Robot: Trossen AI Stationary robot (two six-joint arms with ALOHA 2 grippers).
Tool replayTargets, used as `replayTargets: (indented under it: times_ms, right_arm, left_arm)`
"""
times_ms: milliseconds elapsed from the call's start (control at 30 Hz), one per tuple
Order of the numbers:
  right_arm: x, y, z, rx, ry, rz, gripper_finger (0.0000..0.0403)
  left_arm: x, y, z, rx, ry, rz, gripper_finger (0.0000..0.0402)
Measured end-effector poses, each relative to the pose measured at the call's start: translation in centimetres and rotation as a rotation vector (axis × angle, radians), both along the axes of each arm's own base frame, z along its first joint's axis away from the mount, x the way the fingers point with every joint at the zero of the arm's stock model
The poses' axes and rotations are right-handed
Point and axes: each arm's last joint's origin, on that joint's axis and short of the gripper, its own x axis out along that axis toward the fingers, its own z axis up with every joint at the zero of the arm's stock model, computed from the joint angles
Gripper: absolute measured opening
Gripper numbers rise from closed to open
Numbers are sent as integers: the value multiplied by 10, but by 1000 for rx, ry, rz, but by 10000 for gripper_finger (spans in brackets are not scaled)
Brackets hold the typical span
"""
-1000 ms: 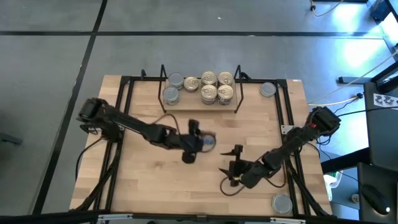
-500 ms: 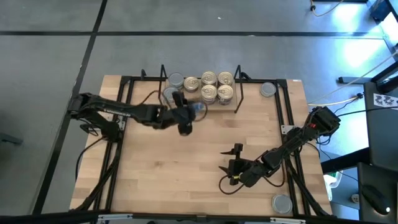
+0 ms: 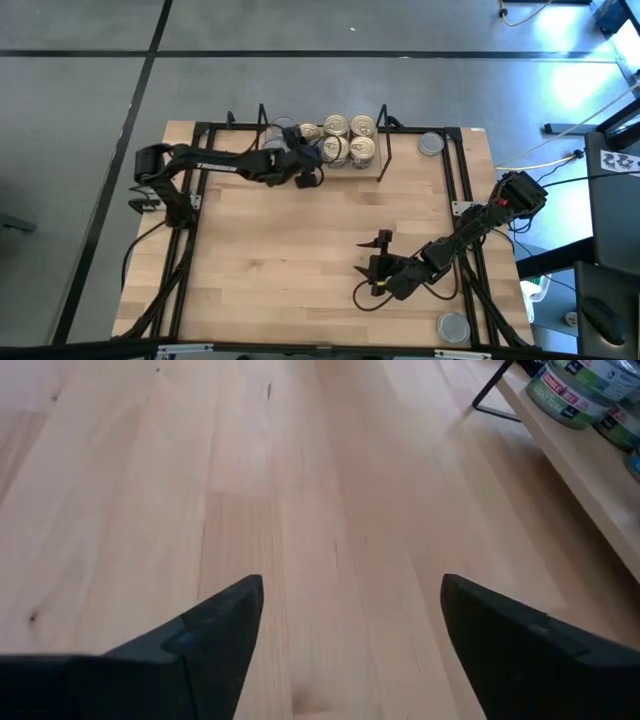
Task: Stack canned seafood by type on shelf
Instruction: Stack the blue and pink tuna can on top of the blue and pink tuna can on the shelf
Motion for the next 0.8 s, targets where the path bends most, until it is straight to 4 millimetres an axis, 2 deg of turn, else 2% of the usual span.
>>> replayTargets:
  times_ms: [333,800]
  right_arm:
    - [-1,-1,-2,8,-1,-7,303]
    - [-1,-2,-2,9,-4,-10,303]
  left_arm:
    - [2,44,-16,41,5,77,198]
    - [-8,73,-16,-23,-65,100,201]
